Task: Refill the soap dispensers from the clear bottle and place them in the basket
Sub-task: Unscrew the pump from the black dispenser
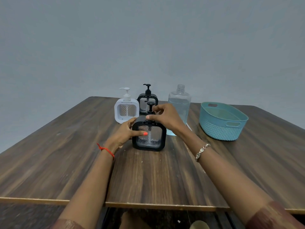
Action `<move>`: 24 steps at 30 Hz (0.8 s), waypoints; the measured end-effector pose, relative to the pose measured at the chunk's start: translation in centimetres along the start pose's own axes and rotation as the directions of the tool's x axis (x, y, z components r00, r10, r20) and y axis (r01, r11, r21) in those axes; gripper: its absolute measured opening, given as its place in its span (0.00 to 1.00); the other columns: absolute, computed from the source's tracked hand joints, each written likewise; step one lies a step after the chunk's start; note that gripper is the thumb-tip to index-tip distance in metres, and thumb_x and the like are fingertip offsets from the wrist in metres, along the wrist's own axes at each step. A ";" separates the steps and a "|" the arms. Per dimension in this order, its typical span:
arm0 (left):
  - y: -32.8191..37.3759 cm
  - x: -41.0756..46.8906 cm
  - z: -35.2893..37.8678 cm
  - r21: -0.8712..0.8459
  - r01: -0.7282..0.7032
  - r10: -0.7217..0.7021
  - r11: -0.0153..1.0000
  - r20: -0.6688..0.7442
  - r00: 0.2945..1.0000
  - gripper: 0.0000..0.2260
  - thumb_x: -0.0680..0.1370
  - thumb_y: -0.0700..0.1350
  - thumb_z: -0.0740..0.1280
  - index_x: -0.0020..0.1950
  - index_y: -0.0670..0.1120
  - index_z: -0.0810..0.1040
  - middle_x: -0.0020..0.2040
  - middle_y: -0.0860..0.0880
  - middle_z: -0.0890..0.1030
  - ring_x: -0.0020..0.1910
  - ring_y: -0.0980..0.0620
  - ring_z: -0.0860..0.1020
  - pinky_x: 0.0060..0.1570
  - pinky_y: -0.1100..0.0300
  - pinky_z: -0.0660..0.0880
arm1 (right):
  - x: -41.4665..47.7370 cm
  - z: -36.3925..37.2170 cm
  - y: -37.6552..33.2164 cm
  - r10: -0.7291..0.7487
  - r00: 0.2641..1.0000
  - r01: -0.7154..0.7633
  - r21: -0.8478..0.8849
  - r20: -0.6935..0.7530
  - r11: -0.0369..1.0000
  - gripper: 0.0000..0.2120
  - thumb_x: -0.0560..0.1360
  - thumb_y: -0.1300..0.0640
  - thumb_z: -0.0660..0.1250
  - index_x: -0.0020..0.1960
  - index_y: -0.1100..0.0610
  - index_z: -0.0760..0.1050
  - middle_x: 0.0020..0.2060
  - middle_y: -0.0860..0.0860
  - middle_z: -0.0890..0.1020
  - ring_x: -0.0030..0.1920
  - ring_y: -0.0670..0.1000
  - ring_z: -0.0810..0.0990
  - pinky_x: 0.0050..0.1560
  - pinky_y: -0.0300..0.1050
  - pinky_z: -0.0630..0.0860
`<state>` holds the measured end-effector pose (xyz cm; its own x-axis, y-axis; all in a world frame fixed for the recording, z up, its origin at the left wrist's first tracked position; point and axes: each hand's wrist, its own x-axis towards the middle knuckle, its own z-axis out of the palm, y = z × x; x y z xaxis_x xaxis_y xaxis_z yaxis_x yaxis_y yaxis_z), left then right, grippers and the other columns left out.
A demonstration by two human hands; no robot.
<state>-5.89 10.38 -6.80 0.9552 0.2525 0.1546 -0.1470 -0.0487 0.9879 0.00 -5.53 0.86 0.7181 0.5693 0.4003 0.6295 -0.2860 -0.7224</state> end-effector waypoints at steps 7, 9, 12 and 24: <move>-0.2 0.0 0.1 0.002 -0.020 0.020 1.000 -0.005 1.000 0.35 0.58 0.37 0.78 0.64 0.45 0.74 0.55 0.47 0.82 0.56 0.48 0.80 0.55 0.51 0.77 | 0.0 -0.2 -0.3 0.040 0.997 -0.049 0.127 0.070 0.991 0.19 0.69 0.62 0.72 0.60 0.63 0.76 0.34 0.43 0.74 0.37 0.42 0.75 0.48 0.41 0.75; 0.0 -0.1 0.1 0.005 -0.024 0.024 1.000 -0.003 1.000 0.35 0.57 0.39 0.79 0.63 0.45 0.74 0.55 0.46 0.82 0.55 0.48 0.80 0.55 0.52 0.77 | 0.0 0.1 -0.2 0.025 0.999 -0.024 -0.002 0.035 1.000 0.23 0.67 0.53 0.76 0.58 0.61 0.77 0.39 0.45 0.78 0.44 0.46 0.77 0.55 0.46 0.72; 0.0 -0.3 0.1 0.002 -0.034 0.034 0.999 -0.012 0.999 0.36 0.54 0.44 0.79 0.62 0.46 0.75 0.55 0.45 0.82 0.54 0.49 0.81 0.54 0.54 0.78 | 0.0 0.6 -0.2 0.027 1.000 -0.028 -0.119 -0.008 0.993 0.21 0.65 0.48 0.76 0.50 0.61 0.79 0.41 0.51 0.82 0.45 0.50 0.77 0.60 0.57 0.71; 0.5 -0.6 0.4 0.020 -0.018 0.019 1.000 -0.053 0.998 0.30 0.64 0.33 0.75 0.64 0.44 0.73 0.57 0.47 0.81 0.56 0.50 0.79 0.54 0.56 0.78 | 0.0 -4.3 -2.9 -0.098 0.971 0.157 0.270 -0.220 0.950 0.09 0.68 0.57 0.74 0.48 0.57 0.80 0.37 0.46 0.78 0.40 0.47 0.74 0.43 0.36 0.70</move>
<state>-6.46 9.80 -6.44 0.9373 0.3023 0.1733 -0.1587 -0.0725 0.9847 -0.57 -7.99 5.33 0.7003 0.4113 0.5834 0.6306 0.0264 -0.7756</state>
